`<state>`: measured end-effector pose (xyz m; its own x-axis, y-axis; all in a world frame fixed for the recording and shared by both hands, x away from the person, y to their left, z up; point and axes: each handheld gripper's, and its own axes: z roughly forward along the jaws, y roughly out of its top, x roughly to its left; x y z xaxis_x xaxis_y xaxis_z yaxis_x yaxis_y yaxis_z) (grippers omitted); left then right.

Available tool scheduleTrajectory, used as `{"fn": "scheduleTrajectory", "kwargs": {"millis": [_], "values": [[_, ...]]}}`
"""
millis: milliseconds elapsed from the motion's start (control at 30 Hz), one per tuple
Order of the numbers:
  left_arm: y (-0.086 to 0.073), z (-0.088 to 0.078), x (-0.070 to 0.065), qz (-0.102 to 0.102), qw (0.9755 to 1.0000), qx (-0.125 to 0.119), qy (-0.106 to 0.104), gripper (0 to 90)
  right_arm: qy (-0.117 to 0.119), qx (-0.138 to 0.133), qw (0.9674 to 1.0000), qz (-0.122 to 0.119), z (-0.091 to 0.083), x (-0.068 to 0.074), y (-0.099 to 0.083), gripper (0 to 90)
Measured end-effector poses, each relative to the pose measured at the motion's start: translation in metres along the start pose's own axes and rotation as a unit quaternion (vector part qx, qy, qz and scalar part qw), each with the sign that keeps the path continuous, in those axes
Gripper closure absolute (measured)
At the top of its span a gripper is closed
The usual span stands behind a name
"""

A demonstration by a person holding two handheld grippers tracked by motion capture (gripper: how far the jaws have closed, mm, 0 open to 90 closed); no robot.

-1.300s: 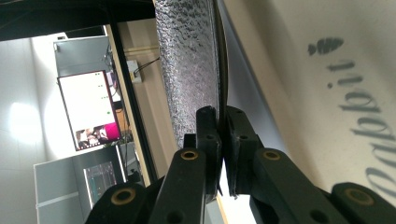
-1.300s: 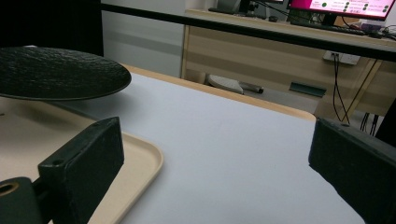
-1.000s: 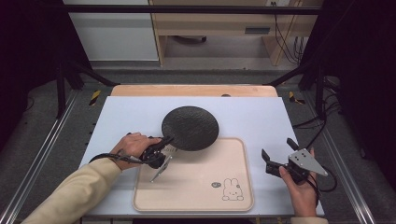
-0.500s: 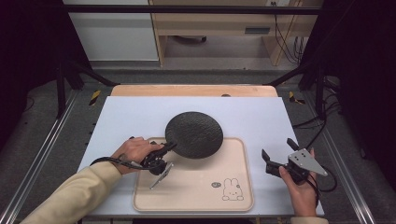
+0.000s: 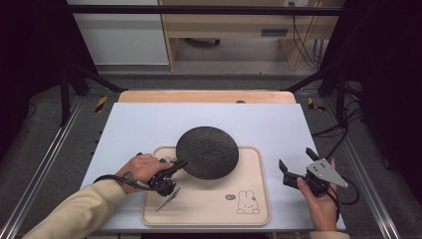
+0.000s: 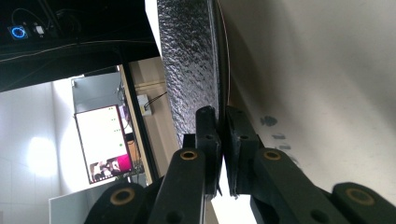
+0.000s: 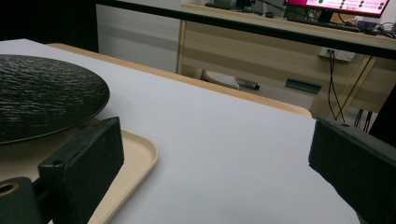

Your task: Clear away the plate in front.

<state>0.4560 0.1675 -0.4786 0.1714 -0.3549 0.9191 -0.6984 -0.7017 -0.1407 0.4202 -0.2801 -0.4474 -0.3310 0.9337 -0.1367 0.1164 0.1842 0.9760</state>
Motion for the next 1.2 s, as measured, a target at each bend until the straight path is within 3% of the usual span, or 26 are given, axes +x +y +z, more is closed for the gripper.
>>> {"fn": "scheduleTrajectory", "kwargs": {"millis": [167, 233, 400, 467, 533, 567, 600, 667, 700, 767, 867, 967, 1000, 1100, 1133, 1200], "values": [[0.004, -0.004, -0.004, 0.011, 0.9999, -0.001, -0.003, 84.5, -0.002, 0.001, 1.0, 0.0, -0.001, 0.0, 0.0, 3.7], [0.006, -0.003, -0.006, 0.002, 0.9999, -0.013, 0.0, 84.5, -0.003, 0.001, 1.0, 0.0, -0.001, 0.0, 0.0, 3.7], [0.012, -0.007, -0.009, 0.008, 0.9999, -0.01, -0.002, 84.4, -0.004, 0.002, 1.0, 0.0, 0.0, -0.001, 0.0, 3.7], [0.013, -0.008, -0.012, -0.005, 0.9998, -0.021, 0.001, 84.5, -0.004, 0.001, 1.0, 0.0, 0.0, 0.0, 0.0, 3.6], [0.014, -0.009, -0.013, -0.004, 0.9998, -0.022, 0.0, 84.5, -0.004, 0.001, 1.0, -0.001, -0.001, 0.0, 0.0, 3.6], [0.015, -0.011, -0.012, 0.002, 0.9999, -0.015, -0.005, 84.4, -0.004, 0.001, 1.0, -0.001, -0.001, 0.0, 0.0, 3.6], [0.017, -0.01, -0.011, 0.01, 0.9994, -0.033, 0.001, 84.4, -0.004, 0.001, 1.0, -0.001, -0.001, -0.001, 0.0, 3.6], [0.018, -0.012, -0.011, 0.018, 0.9994, -0.03, -0.001, 84.3, -0.005, 0.001, 1.0, 0.0, -0.001, -0.001, 0.0, 3.6], [0.019, -0.013, -0.013, 0.009, 0.9993, -0.036, 0.002, 84.3, -0.005, 0.001, 1.0, 0.0, -0.001, -0.001, 0.0, 3.6], [0.02, -0.015, -0.013, 0.017, 0.9993, -0.032, 0.002, 84.4, -0.005, 0.001, 1.0, -0.001, -0.001, -0.001, 0.0, 3.6], [0.022, -0.017, -0.015, 0.004, 0.9992, -0.04, 0.004, 84.3, -0.004, 0.002, 1.0, -0.002, -0.001, 0.0, 0.0, 3.7], [0.024, -0.019, -0.016, 0.013, 0.9992, -0.037, 0.003, 84.3, -0.003, 0.003, 1.0, -0.003, -0.001, 0.0, 0.0, 3.7], [0.024, -0.018, -0.018, 0.0, 0.999, -0.045, 0.006, 84.4, -0.003, 0.003, 1.0, -0.003, -0.001, 0.0, 0.0, 3.6], [0.024, -0.019, -0.02, 0.003, 0.999, -0.045, 0.005, 84.3, -0.004, 0.003, 1.0, -0.002, 0.0, 0.0, 0.0, 3.7], [0.025, -0.021, -0.02, 0.014, 0.9992, -0.037, 0.002, 84.4, -0.005, 0.003, 1.0, -0.001, 0.0, 0.0, 0.0, 3.7], [0.024, -0.021, -0.022, 0.007, 0.999, -0.044, 0.004, 84.3, -0.006, 0.003, 1.0, 0.0, -0.001, -0.001, 0.0, 3.7]]}}
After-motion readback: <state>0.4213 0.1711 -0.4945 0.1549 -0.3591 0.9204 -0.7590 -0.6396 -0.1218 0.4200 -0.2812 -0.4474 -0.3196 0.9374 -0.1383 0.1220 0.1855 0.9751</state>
